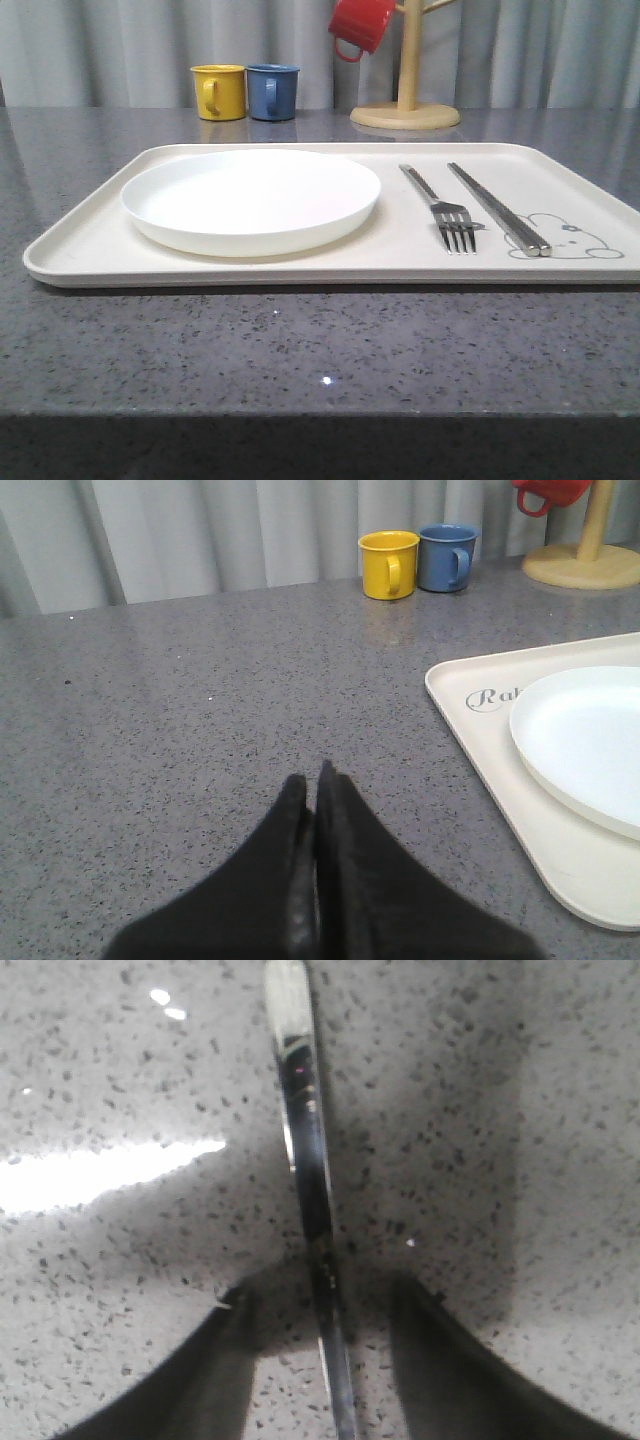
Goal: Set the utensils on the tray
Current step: 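Release the chopsticks, raise the right gripper and grasp the spoon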
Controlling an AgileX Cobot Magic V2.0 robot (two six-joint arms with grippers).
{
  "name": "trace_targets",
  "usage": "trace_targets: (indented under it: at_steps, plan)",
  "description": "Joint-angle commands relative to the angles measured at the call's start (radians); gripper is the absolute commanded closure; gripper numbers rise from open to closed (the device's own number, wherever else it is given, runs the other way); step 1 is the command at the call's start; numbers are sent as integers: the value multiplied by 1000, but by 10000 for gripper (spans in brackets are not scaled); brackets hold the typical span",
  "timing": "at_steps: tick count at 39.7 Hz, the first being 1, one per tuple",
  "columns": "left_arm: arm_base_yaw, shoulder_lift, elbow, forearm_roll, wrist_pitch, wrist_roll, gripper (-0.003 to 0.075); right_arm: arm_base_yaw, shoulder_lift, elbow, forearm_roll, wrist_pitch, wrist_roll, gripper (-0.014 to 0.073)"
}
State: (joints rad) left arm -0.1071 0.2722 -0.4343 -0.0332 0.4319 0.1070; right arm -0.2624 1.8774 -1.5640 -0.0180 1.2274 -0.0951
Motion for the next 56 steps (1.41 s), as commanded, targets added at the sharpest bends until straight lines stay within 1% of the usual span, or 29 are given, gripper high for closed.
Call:
trace_targets:
  at_steps: [1, 3, 6, 8, 11, 13, 16, 19, 25, 31, 34, 41, 48, 50, 56]
  plan:
    - [-7, 8, -27, -10, -77, -5, 738, -6, -45, -19, -2, 89, -15, 334]
    - [-7, 8, -27, -10, -77, -5, 738, -6, -44, -19, -2, 88, -15, 350]
    - [-7, 8, -27, -10, -77, -5, 738, -6, -44, -19, -2, 91, -15, 352]
    - [-7, 8, -27, -10, -77, -5, 738, -6, -44, -19, -2, 95, -15, 374]
    - [-7, 8, -27, -10, -77, -5, 738, -6, -44, -19, -2, 102, -15, 452]
    - [-7, 8, -27, -10, -77, -5, 738, -6, -44, -19, -2, 107, -15, 534]
    - [-7, 8, -27, -10, -77, -5, 738, -6, -45, -19, -2, 108, -15, 617]
    - [-7, 8, -27, -10, -77, -5, 738, -6, -49, -19, -2, 108, -15, 660]
    - [-7, 8, -27, -10, -77, -5, 738, -6, -87, -25, -2, 108, 1, 661]
    - [-7, 8, -27, -10, -77, -5, 738, 2, -168, -48, -2, 109, 71, 661]
    - [-7, 8, -27, -10, -77, -5, 738, 28, -218, -57, -2, 109, 95, 661]
    - [-7, 8, -27, -10, -77, -5, 738, 146, -300, -60, -2, 109, 146, 661]
    - [-7, 8, -27, -10, -77, -5, 738, 316, -311, -60, 6, 109, 238, 658]
    - [-7, 8, -27, -10, -77, -5, 738, 363, -303, -60, 12, 109, 262, 647]
    - [-7, 8, -27, -10, -77, -5, 738, 451, -278, -60, 18, 109, 314, 597]
